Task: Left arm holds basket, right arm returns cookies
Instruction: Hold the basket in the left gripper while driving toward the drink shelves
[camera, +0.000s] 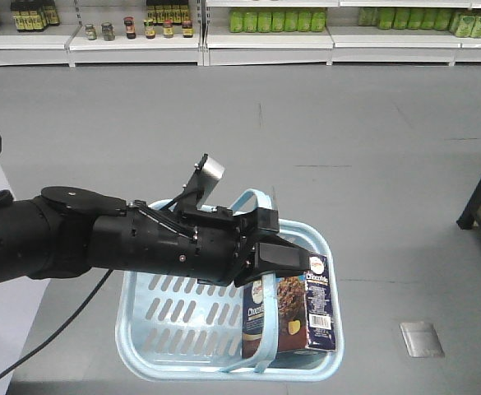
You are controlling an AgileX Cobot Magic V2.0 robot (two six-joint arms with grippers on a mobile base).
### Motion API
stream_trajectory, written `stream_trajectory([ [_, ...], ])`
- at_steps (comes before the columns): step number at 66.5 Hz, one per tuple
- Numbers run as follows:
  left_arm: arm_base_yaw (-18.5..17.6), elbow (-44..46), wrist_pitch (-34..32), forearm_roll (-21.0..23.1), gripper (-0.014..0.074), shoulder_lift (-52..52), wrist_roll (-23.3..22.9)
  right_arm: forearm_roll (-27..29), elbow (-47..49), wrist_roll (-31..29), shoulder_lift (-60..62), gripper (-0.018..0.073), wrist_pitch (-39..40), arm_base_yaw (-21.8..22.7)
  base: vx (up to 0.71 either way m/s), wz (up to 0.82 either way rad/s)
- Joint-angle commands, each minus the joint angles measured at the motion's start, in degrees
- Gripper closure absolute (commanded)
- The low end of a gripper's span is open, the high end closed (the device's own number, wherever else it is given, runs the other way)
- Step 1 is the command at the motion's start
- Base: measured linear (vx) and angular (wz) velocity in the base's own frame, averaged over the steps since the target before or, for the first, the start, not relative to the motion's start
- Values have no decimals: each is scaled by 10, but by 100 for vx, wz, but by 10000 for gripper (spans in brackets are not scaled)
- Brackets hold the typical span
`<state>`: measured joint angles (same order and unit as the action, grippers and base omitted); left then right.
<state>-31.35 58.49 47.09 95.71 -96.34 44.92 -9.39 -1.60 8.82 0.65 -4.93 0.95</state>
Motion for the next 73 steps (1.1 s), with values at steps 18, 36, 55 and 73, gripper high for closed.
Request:
stream_trajectory([
  [18,-1,17,29,61,599,30,4,-6,-10,0,7,565,42,2,57,4],
  [36,-1,17,29,60,599,30,4,-6,-10,0,7,565,42,2,56,2],
  [55,-1,17,30,62,599,30,4,-6,-10,0,7,565,42,2,55,-3],
  [73,-1,17,30,62,599,30,4,-6,-10,0,7,565,42,2,55,-6],
])
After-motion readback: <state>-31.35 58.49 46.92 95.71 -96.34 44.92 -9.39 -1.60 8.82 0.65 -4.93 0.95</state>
